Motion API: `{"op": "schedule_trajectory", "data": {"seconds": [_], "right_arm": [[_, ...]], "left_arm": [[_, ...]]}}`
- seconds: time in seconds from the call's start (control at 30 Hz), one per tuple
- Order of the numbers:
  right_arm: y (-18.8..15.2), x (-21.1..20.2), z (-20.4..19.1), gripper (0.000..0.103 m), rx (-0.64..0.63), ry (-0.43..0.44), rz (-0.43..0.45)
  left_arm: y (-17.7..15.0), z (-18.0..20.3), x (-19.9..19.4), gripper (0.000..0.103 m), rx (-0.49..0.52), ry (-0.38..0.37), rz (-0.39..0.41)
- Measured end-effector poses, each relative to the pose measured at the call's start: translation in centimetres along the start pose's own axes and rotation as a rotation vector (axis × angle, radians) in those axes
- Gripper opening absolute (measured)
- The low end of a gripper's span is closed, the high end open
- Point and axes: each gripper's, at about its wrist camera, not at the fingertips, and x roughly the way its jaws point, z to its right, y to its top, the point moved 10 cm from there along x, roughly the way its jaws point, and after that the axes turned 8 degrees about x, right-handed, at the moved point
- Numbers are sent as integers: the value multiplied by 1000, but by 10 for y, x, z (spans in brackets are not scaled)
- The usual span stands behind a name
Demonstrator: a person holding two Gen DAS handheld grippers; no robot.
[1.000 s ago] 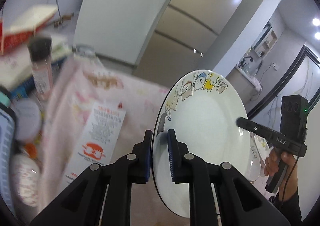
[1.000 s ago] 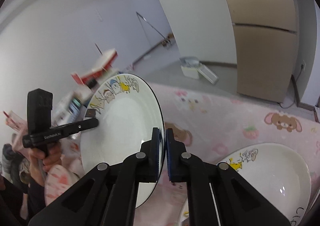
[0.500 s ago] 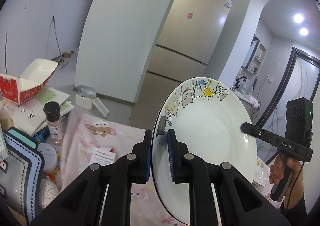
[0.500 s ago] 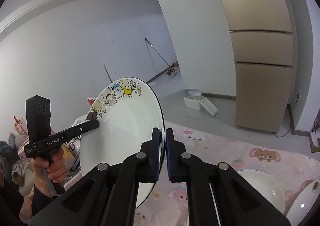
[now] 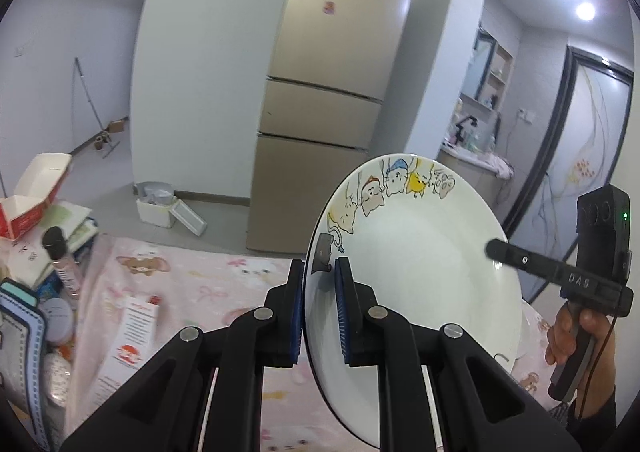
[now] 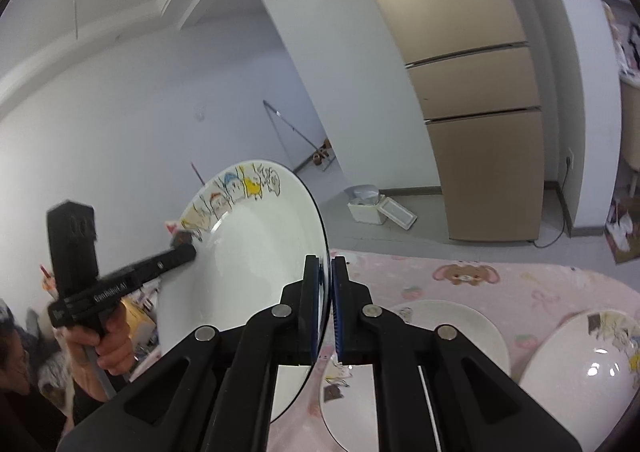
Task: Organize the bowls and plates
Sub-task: 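Carry both white plates, lower them onto the table and open both tools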
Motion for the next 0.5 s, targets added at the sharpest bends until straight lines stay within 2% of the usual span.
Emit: {"op": "schedule_trajectory", "data": {"seconds": [0.13, 0.33, 0.5], "right_arm": [[4, -18, 36, 6, 106, 22, 56], [-13, -12, 89, 6, 189, -21, 19], [-32, -1, 136, 7, 274, -59, -4]], "left_arm": [[-2, 33, 28, 15, -19, -24, -47], [-24, 63, 67, 15, -23, 2, -155], [-48, 69, 103, 15, -24, 37, -239]]}}
